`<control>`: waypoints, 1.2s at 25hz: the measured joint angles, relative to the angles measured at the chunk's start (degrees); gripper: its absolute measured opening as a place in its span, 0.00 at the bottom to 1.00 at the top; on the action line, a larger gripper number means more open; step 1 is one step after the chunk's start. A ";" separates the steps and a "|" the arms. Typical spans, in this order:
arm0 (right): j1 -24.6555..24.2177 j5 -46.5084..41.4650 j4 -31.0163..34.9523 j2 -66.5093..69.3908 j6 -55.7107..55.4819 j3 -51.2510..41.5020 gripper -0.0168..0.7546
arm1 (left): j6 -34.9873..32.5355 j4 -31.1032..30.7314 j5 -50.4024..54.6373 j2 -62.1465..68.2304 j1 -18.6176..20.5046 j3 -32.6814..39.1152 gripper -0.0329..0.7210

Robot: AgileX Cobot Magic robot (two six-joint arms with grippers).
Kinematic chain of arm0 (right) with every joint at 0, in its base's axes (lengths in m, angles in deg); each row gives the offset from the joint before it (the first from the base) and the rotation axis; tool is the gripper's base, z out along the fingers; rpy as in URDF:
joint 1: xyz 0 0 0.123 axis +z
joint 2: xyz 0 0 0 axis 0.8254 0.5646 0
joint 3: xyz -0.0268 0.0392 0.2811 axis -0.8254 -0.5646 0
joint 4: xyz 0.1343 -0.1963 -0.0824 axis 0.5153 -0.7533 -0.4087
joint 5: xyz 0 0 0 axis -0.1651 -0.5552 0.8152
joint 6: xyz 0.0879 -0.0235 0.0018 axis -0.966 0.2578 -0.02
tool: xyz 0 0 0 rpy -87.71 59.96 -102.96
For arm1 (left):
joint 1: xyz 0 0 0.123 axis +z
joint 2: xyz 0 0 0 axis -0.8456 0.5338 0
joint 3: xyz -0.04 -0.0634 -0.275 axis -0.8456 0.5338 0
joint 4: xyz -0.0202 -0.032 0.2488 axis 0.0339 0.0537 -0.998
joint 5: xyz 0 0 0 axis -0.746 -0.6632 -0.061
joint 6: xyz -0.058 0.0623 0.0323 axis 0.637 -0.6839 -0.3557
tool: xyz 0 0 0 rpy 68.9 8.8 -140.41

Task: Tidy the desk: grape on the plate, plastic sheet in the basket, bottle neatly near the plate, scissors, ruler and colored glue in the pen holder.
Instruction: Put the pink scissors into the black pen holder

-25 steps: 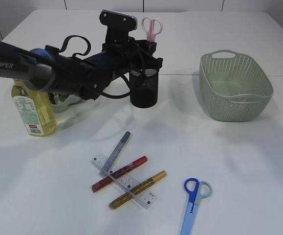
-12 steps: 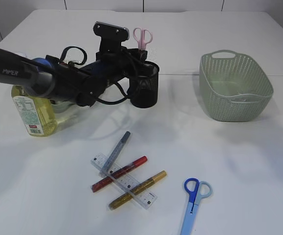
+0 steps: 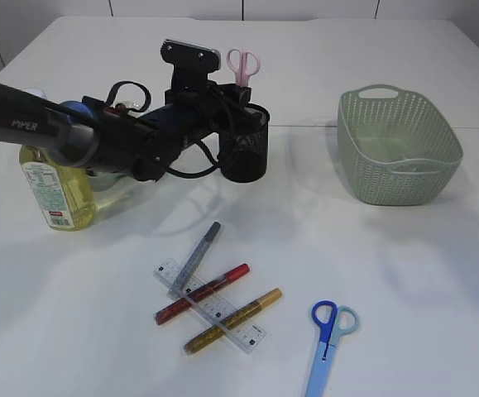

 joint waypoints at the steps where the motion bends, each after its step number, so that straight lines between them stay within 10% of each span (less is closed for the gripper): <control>1: 0.00 0.02 0.00 0.00 0.00 0.00 0.71 | 0.00 0.00 0.27 0.00 0.00 0.00 0.27; 30: 0.00 0.01 0.00 0.00 0.00 0.00 0.71 | 4.00 -4.30 16.86 -5.80 0.00 -0.25 0.37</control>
